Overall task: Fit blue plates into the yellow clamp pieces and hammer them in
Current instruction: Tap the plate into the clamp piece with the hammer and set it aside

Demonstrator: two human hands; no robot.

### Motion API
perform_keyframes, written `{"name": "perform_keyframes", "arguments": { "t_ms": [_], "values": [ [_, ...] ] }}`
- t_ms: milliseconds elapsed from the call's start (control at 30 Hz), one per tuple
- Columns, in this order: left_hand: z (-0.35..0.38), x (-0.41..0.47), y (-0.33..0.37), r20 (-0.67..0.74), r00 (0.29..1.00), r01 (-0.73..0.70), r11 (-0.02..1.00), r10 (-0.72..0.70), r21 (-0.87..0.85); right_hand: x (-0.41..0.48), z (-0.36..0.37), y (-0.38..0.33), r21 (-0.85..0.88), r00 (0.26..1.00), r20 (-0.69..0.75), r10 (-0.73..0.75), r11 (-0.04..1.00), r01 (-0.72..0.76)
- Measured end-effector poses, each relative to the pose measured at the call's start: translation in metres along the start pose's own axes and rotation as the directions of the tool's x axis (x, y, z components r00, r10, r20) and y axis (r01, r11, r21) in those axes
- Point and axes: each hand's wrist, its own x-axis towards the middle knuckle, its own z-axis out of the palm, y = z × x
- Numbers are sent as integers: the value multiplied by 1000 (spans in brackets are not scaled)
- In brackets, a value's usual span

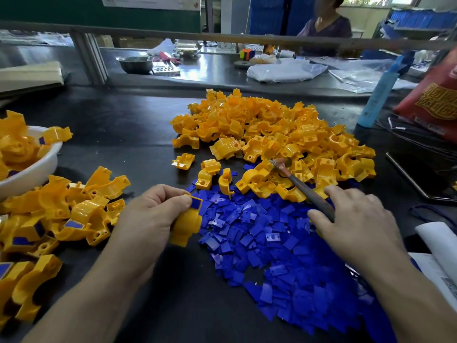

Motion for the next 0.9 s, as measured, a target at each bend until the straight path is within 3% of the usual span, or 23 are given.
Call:
{"name": "perform_keyframes", "arguments": {
  "t_ms": [100,233,400,567,667,767,833,900],
  "values": [
    [-4,7,-5,14,999,42,979,-45,199,2,2,0,32,999,16,-30,999,30],
    [-7,10,-7,-28,999,-20,880,38,474,2,1,4,68,998,53,-36,997,32],
    [-11,12,-7,-19,996,-40,607,89,793,4,-1,9,70,991,129,-25,997,16],
    [-13,7,-2,-32,999,17,389,32,921,5,-5,13,142,999,37,-11,990,5],
    [-8,4,-3,-12,998,-10,308,68,951,0,-16,5,427,999,-1,-40,904,37],
    [-4,5,-6,10,993,-43,279,118,959,-12,-31,-16,717,992,86,-92,697,3],
    [-2,5,-7,24,988,-62,251,154,966,-22,-36,-29,788,967,175,-187,615,-24],
    [-1,5,-9,16,984,-61,249,178,967,-29,-36,-38,772,936,206,-284,635,23]
  ]
}}
